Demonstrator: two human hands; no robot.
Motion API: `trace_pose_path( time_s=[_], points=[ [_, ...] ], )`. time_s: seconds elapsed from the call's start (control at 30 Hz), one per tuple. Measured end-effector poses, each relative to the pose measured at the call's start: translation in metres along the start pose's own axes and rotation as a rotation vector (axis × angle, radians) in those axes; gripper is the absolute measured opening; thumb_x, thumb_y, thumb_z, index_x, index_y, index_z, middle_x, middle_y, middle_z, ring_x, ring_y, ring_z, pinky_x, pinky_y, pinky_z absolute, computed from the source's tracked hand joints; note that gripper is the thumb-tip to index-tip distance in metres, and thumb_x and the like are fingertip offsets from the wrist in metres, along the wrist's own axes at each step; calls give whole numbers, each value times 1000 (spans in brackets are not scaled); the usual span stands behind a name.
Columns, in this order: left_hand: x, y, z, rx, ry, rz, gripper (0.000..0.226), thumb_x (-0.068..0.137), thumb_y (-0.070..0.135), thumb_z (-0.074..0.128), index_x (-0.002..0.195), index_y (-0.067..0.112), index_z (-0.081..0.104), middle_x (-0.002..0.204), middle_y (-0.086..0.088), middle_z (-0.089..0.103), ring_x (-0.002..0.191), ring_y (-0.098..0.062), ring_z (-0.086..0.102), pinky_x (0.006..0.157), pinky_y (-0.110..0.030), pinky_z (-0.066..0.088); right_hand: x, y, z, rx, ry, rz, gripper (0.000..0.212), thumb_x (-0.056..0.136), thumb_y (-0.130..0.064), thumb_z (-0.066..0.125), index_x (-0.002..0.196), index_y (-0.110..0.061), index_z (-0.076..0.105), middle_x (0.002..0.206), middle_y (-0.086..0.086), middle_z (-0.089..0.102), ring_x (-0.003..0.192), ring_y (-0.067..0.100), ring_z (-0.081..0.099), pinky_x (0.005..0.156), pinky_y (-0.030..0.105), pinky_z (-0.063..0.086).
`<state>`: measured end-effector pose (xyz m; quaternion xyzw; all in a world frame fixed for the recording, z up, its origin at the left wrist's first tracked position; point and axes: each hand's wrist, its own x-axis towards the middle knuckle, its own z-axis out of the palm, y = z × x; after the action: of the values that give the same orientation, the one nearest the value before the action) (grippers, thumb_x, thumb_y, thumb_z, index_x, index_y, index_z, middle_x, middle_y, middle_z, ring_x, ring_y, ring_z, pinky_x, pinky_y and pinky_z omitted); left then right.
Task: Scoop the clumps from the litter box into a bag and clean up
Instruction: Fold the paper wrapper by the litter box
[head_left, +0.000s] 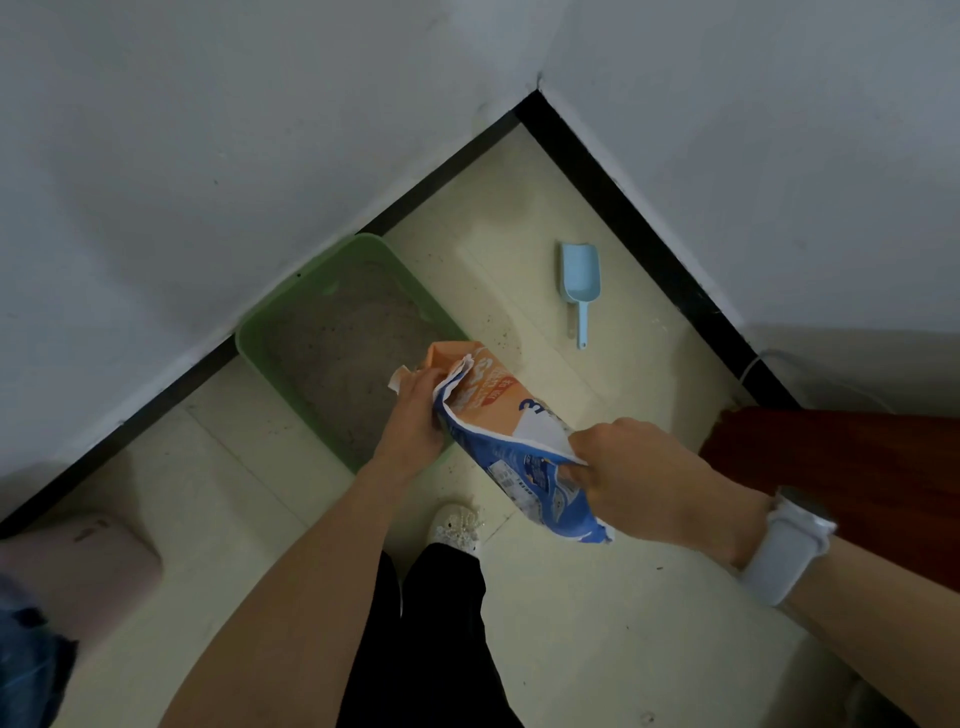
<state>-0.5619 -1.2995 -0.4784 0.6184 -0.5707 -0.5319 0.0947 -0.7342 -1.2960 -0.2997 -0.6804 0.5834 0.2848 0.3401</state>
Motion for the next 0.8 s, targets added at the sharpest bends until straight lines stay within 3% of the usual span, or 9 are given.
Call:
trace_pose_path(
  time_s=[0.13, 0.3, 0.43, 0.67, 0.8],
  points=[
    [0, -4, 0, 14, 18, -48, 45, 86, -9, 48, 129, 3, 44, 134, -19, 40, 117, -31, 45, 86, -18, 33, 1, 0, -1, 17, -19, 6, 20, 96, -26, 36, 92, -13, 51, 101, 13, 58, 77, 25, 42, 68, 26, 30],
    [-5, -6, -1, 0, 59, -64, 39, 90, -6, 44, 127, 5, 48, 124, -15, 53, 104, -18, 51, 74, -12, 30, 0, 0, 3, -14, -43, -3, 20, 95, -28, 38, 96, -13, 52, 104, 13, 58, 91, 30, 54, 68, 26, 32],
    [-7, -8, 0, 26, 86, -143, 35, 92, 0, 44, 125, 9, 50, 120, -16, 57, 106, -31, 55, 73, -16, 31, 0, -2, 2, -14, -59, -17, 15, 92, -28, 43, 82, -18, 38, 100, 12, 58, 81, 28, 50, 66, 25, 32],
    [-12, -3, 4, 48, 97, -131, 30, 94, 7, 46, 123, 10, 50, 118, -14, 59, 103, -35, 56, 67, -15, 28, 1, 0, 5, -26, -92, -32, 10, 92, -28, 43, 88, -20, 41, 94, 8, 55, 72, 22, 39, 53, 19, 27],
    [-12, -2, 4, 46, 96, -153, 30, 95, 11, 46, 125, 12, 49, 119, -14, 59, 106, -35, 56, 71, -21, 34, 1, -1, 6, -12, -83, -25, 13, 94, -29, 41, 85, -20, 38, 99, 11, 57, 73, 23, 40, 64, 25, 32]
  ],
)
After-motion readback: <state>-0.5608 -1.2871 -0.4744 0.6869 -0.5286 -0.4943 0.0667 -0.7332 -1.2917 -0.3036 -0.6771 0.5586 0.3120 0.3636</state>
